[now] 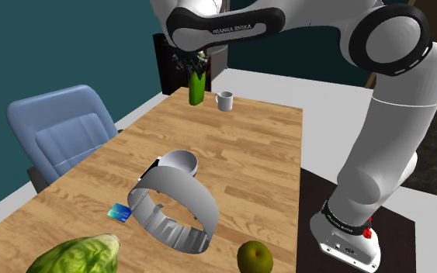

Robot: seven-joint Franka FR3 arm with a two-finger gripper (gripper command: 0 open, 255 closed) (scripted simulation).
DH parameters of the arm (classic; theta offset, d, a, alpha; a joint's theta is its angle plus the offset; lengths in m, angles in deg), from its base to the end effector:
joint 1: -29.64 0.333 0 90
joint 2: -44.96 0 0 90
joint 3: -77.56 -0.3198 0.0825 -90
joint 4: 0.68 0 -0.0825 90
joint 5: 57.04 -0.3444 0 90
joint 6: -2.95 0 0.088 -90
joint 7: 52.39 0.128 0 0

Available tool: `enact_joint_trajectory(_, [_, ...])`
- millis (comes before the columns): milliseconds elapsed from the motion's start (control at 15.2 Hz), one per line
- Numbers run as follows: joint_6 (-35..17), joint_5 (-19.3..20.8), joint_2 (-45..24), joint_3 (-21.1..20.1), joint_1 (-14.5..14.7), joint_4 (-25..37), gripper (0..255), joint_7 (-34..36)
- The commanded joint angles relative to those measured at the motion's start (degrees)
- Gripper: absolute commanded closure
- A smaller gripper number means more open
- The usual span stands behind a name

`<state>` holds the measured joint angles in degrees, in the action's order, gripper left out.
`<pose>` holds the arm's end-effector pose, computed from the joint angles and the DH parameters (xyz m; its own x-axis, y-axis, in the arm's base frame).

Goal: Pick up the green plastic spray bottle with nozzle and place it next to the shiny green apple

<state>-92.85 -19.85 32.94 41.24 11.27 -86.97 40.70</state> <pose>0.5805 0.0755 0.5651 0.2676 -0.8246 0.4984 -0.9493 -0.3142 -0.0102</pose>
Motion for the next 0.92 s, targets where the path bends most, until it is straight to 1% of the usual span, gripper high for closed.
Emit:
enact_joint_trajectory(0, [1.5,0.1,-0.3,-0.1,0.4,1.9,255,-0.6])
enact_joint_trajectory(462, [6.6,0.8,-1.7,-0.3,1.7,8.5,255,-2.8])
enact_joint_trajectory(660, [5.9,-2.2,3.7,-1.4,1.3,2.3,255,-0.7])
enact_joint_trajectory(858, [5.7,-5.2,8.7,-2.4,1.5,-2.7,255,1.1])
